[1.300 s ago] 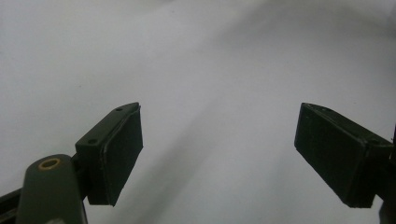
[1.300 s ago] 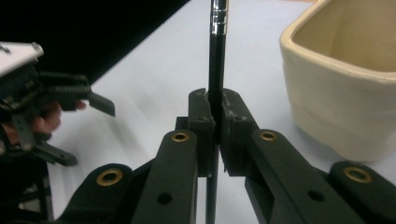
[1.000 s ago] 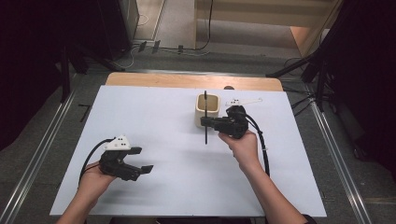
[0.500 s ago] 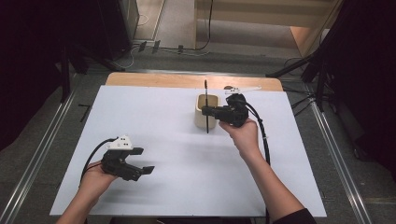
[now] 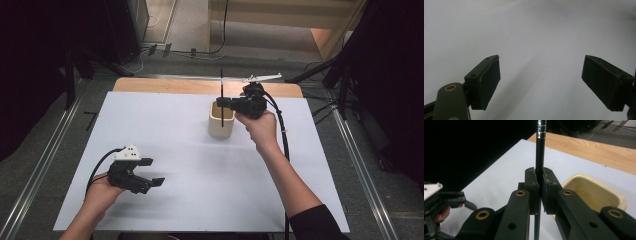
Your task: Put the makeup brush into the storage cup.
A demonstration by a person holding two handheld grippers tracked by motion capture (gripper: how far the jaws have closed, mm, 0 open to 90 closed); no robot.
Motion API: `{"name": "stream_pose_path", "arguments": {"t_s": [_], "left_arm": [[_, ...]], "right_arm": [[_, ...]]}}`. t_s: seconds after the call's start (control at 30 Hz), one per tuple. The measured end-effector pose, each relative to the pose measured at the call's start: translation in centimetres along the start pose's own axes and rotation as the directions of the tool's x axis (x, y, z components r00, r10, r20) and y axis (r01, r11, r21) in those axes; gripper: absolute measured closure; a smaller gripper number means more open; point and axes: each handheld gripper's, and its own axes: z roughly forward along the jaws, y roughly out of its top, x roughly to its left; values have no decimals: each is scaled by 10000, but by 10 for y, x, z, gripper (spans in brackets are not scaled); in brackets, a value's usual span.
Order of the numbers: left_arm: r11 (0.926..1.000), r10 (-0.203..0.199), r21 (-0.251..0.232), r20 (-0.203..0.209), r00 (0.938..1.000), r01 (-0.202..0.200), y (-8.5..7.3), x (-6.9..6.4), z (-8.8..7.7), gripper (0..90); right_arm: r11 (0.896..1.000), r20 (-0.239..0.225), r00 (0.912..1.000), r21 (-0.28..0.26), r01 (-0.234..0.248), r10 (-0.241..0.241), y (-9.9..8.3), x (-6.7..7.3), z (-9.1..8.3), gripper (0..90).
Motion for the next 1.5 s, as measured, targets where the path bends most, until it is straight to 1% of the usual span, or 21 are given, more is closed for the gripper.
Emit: {"name": "stream_pose_path", "arguments": {"t_s": [0.07, 0.1, 0.17, 0.2, 0.27, 0.37, 0.4, 0.47, 0.53, 0.6, 0.63, 0.7, 0.8, 0.87, 0.93, 0.97, 1.13, 1.2, 1.37, 1.4, 1.5], "left_arm": [[10000, -34, 63, -45, 10000, 34, 0, 0, 0, 157], [10000, -53, -19, -18, 10000, 53, 0, 0, 0, 157], [10000, -11, 74, -55, 10000, 12, 1, 0, -1, 157], [10000, -29, -1, -39, 10000, 29, 0, 0, -1, 157], [10000, -40, -26, -70, 10000, 40, 0, 0, -2, 157], [9998, -44, -174, -34, 10000, 44, 0, -1, -2, 157], [10000, -45, -78, -60, 10000, 45, 1, -2, -3, 157], [9998, -24, -197, 13, 10000, 25, 1, -2, -3, 157], [9998, -39, -191, 39, 10000, 39, 1, -2, -3, 157], [10000, -24, -74, -3, 10000, 24, 1, -2, -3, 157], [10000, 18, 68, -51, 10000, -18, 1, -2, -3, 157], [10000, -22, -86, 3, 10000, 22, 1, -2, -2, 157], [10000, -21, -44, 40, 10000, 21, 1, -2, -2, 157], [9998, -51, -167, 108, 9999, 53, 0, -1, -1, 157], [9999, -25, -151, 100, 9999, 26, 0, -1, -2, 157], [9999, -23, -148, 85, 10000, 25, 0, -1, -2, 157], [9999, -66, -107, 35, 10000, 66, 0, 0, -3, 157], [9997, -124, -186, 50, 9999, 125, -1, 0, -2, 157], [9997, -126, -228, 87, 9999, 128, -1, 0, -3, 157], [9997, -119, -234, 70, 9999, 120, -1, 0, -3, 157], [9996, -135, -237, 59, 9999, 136, -1, 1, -3, 157]], "right_arm": [[10000, 116, 9999, -15, 7, -7, 5, -2, 1, 857], [10000, 167, 9999, 1, 23, -23, 7, -3, 1, 858], [10000, 263, 9997, 37, 10, -11, 11, -3, 1, 857], [10000, 315, 9995, 32, 66, -67, 13, -4, 1, 857], [10000, 342, 9994, -73, -5, 7, 18, -5, 0, 857], [9996, 501, 9987, -273, -41, 55, 24, -7, -1, 857], [9995, 495, 9987, -315, -70, 86, 27, -8, -2, 857], [9985, 319, 9993, -518, -194, 210, 30, -9, -3, 857], [9992, 471, 9988, -393, -103, 122, 33, -9, -2, 857], [9996, 647, 9979, -291, 12, 7, 36, -10, -1, 857], [9995, 716, 9974, -301, -47, 69, 38, -11, 0, 857], [9993, 823, 9965, -341, -151, 179, 41, -13, 0, 858], [9988, 1123, 9934, -449, -170, 219, 46, -17, 3, 857], [9981, 1319, 9911, -615, -75, 156, 47, -18, 4, 857], [9955, 1477, 9890, -944, 88, 53, 47, -18, 5, 857], [9949, 1631, 9866, -998, 119, 45, 48, -18, 6, 858], [9924, 2084, 9780, -1209, 248, 10, 46, -18, 11, 857], [9923, 2134, 9770, -1212, 269, -4, 45, -18, 12, 857], [9921, 2332, 9724, -1221, 302, -9, 40, -18, 18, 857], [9910, 2350, 9720, -1299, 331, -17, 37, -18, 19, 857], [9911, 2401, 9707, -1273, 393, -77, 32, -19, 22, 857]]}}
